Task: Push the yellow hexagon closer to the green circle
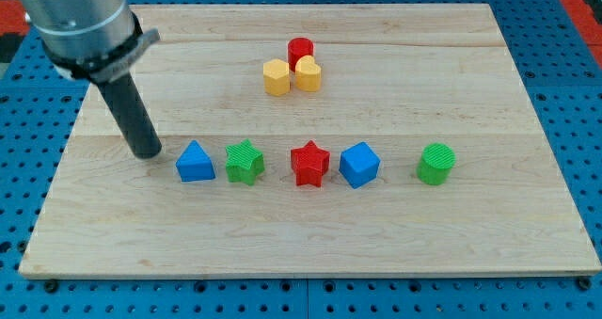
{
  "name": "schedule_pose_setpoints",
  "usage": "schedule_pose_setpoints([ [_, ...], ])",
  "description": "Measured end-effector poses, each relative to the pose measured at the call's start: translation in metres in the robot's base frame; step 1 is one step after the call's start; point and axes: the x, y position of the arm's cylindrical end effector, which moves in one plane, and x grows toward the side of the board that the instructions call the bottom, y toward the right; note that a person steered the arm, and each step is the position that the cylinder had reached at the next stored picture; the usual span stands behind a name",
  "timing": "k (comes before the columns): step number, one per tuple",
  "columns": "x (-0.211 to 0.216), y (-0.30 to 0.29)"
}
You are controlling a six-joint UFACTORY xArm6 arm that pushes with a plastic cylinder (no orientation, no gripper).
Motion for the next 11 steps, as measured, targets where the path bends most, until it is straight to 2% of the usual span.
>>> schedule_pose_setpoints([
  [1,-0.066,0.080],
  [2,-0.093,0.123],
  [4,-0.145,0.113],
  [6,-0.045,0.166],
  [7,-0.043,0.201],
  [9,-0.069,0.232],
  [10,-0.053,0.270],
  [11,-0.043,0.269],
])
